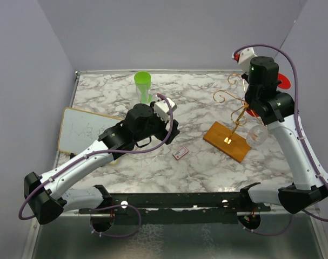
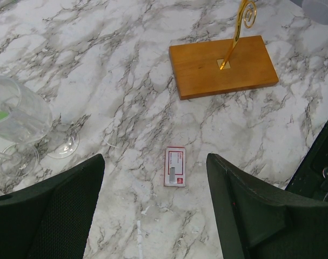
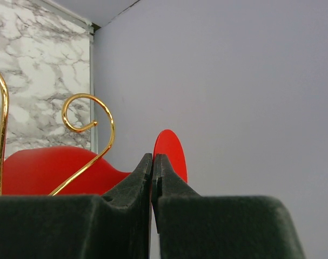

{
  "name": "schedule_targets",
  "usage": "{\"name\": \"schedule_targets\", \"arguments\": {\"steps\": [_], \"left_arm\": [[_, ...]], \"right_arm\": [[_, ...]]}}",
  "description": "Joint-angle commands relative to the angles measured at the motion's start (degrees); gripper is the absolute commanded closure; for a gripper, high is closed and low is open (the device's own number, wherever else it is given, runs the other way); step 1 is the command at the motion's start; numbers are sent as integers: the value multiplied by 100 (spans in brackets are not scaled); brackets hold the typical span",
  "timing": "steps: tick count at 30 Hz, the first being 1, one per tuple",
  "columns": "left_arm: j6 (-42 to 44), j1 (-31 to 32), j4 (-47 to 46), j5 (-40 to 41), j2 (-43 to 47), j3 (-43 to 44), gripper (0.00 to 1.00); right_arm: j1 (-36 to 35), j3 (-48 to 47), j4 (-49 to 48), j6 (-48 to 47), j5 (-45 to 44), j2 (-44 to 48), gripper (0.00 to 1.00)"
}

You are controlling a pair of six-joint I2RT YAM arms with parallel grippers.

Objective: Take the wine glass off the wine glass rack

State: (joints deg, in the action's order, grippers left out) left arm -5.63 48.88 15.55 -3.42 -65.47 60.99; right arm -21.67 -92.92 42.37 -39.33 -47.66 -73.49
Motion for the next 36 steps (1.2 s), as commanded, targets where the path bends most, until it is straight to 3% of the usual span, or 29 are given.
{"name": "schedule_targets", "arguments": {"steps": [1,20,36], "left_arm": [[6,47,-158,42,127,-44,22],[24,73,-158,70,128,-43,22],[38,116,-166,127,144,-55,22]], "right_arm": [[48,-72,-638,-149,-121,-132,99],[676,165,-1208,-368,360,-356,99],[993,-560,-2196,-587,560,-1323,99]]}}
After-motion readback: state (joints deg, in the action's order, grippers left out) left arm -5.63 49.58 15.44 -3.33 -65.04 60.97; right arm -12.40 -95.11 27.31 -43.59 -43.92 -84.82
